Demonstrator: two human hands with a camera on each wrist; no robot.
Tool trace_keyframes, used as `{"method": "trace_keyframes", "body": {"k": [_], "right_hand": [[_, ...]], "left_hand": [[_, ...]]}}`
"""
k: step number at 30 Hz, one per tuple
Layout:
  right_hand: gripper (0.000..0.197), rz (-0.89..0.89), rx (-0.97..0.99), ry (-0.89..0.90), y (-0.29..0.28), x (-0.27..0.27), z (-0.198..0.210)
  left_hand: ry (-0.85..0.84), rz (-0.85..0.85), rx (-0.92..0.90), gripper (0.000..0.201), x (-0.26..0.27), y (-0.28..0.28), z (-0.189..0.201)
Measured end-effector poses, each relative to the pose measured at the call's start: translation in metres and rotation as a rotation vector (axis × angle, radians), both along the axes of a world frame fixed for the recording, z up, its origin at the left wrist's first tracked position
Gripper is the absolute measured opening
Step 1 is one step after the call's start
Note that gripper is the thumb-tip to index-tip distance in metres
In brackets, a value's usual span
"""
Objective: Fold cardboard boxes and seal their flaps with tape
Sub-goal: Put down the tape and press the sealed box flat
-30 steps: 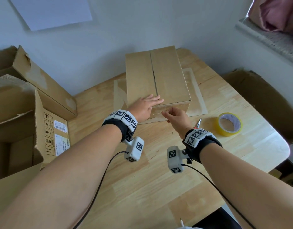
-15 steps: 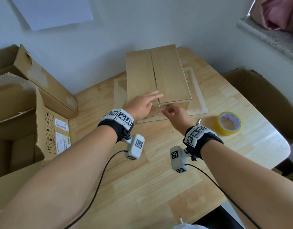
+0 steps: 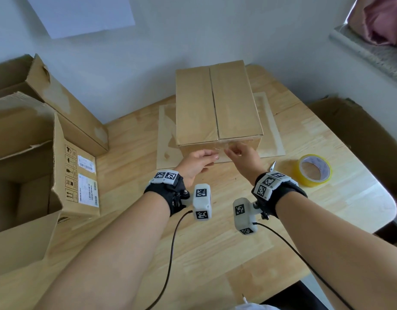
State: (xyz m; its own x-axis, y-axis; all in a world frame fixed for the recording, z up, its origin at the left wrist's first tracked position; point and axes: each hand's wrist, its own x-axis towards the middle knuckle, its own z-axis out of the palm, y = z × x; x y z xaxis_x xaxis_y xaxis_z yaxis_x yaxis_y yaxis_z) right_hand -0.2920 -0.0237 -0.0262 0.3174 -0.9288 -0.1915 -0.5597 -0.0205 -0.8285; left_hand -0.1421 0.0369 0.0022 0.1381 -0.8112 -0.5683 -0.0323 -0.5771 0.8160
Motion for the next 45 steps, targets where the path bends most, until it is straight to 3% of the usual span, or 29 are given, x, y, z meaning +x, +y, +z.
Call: {"method": "trace_keyframes", "body": {"k": [5, 13, 17, 22, 25, 28, 36, 40, 45], "right_hand": [[0.021, 0.014, 0.006, -0.025, -0.003, -0.004, 0.001], [0.016, 0.052, 0.091, 0.057, -0.008, -0.017, 0.003], [0.016, -0.023, 0.284, -0.176, -0.004, -0.018, 0.005], [0.022, 0.046, 0.471, -0.341, 0.000, -0.003, 0.008], [0.003, 0.010, 0.446, -0.326, 0.002, 0.000, 0.013], [0.013, -0.040, 0.390, -0.310, 0.002, -0.002, 0.014], [0.005, -0.096, 0.433, -0.351, 0.010, 0.004, 0.010], [0.013, -0.155, 0.518, -0.404, 0.011, 0.008, 0.007], [0.010, -0.140, 0.457, -0.333, 0.015, 0.011, 0.001]], "left_hand": [[-0.068, 0.018, 0.009, 0.005, -0.005, -0.004, -0.004], [0.019, 0.088, 0.044, 0.006, 0.000, -0.005, -0.013], [0.015, 0.070, 0.048, 0.007, 0.001, -0.004, -0.014], [0.047, 0.082, 0.053, 0.009, -0.006, -0.002, -0.014], [0.047, 0.088, 0.061, 0.008, -0.004, -0.001, -0.013], [0.054, 0.085, 0.072, 0.007, -0.004, -0.001, -0.013], [0.040, 0.056, 0.092, 0.005, -0.004, -0.001, -0.007], [0.049, 0.027, 0.102, 0.003, 0.003, 0.000, -0.003], [0.068, 0.075, 0.090, 0.013, 0.008, 0.006, -0.004]]}}
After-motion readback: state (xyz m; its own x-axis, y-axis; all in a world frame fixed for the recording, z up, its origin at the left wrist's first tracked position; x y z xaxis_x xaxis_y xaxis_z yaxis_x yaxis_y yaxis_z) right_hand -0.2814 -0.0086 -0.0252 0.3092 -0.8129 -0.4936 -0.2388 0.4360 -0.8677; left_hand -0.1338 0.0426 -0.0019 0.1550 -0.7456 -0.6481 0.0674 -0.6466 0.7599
